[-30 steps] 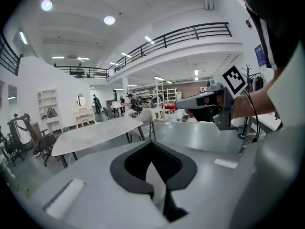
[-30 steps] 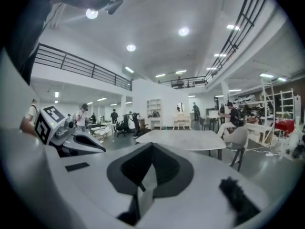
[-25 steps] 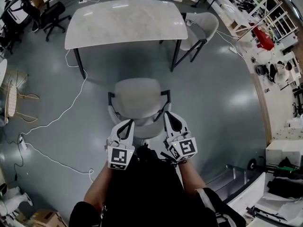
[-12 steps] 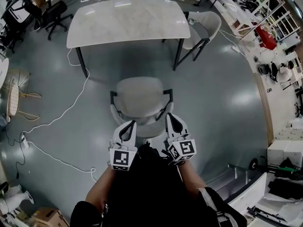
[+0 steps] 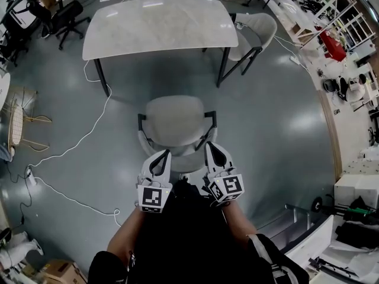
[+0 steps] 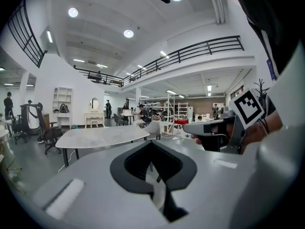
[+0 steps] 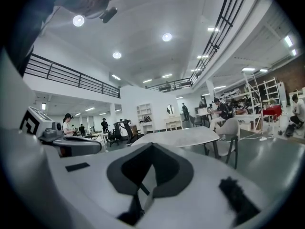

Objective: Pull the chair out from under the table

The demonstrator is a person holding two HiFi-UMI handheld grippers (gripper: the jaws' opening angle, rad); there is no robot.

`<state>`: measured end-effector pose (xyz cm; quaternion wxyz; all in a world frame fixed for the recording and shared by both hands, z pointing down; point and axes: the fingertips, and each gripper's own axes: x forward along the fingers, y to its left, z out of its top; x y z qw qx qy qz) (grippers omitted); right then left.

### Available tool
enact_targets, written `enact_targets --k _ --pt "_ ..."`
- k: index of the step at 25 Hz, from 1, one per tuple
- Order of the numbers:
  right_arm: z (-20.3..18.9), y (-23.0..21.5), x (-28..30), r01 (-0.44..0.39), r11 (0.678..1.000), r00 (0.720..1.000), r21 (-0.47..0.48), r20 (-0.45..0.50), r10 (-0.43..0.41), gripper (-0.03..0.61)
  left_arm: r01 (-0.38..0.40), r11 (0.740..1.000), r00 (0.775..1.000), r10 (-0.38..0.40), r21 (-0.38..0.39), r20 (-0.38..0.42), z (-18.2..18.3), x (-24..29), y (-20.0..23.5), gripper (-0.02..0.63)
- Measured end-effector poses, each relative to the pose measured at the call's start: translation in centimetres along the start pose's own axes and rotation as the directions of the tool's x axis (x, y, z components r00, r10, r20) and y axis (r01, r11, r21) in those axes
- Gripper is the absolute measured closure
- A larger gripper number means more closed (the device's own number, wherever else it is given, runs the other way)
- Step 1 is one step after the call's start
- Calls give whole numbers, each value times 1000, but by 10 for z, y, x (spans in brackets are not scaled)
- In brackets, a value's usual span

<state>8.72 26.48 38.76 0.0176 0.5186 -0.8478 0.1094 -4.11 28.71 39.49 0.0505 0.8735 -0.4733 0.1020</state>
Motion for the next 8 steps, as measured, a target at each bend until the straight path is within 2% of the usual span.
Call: enact_targets --k 8 --pt "0 -1 4 4 1000 1000 -8 -3 -4 563 4 1000 1000 -4 23 0 2 4 2 606"
